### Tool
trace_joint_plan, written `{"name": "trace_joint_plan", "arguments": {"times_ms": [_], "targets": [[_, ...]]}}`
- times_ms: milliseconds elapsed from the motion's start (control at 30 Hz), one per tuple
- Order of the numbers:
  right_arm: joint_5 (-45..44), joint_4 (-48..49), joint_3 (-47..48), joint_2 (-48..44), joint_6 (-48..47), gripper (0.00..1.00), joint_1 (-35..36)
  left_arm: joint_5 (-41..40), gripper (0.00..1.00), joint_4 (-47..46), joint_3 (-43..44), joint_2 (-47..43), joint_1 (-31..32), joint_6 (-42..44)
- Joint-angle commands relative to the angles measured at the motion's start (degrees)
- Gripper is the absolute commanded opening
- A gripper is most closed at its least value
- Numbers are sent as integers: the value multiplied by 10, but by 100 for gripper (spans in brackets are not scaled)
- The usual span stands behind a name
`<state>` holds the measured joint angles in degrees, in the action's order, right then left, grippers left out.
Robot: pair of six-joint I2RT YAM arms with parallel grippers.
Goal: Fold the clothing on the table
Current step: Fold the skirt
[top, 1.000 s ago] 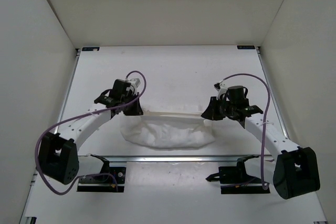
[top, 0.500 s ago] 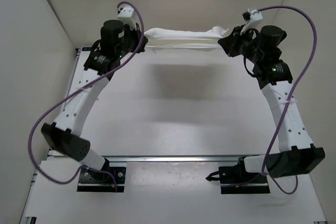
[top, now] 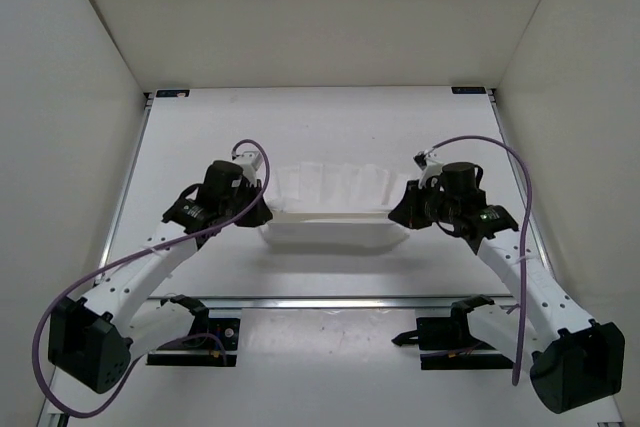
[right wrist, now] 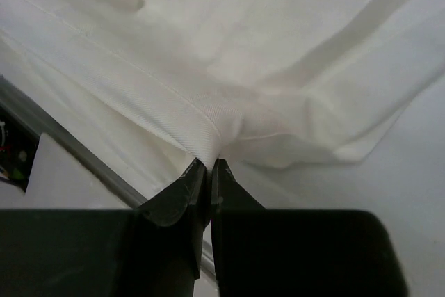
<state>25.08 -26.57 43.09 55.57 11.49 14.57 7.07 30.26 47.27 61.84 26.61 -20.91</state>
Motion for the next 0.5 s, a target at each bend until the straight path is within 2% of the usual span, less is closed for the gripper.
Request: {"name": "trace_joint_plan", "arguments": {"times_ms": [0, 133, 267, 467], "targets": [[-91, -3, -15, -38, 15, 0, 0, -74, 0, 49, -29, -50, -28, -9], [-21, 32, -25, 30, 4, 0, -44, -47, 0, 29, -34, 30, -60, 18], [-37, 70, -23, 109, -3, 0, -8, -50, 0, 15, -7, 116, -49, 25], [-10, 114, -13, 175, 2, 0, -37, -48, 0, -10, 32, 194, -67, 20]]}}
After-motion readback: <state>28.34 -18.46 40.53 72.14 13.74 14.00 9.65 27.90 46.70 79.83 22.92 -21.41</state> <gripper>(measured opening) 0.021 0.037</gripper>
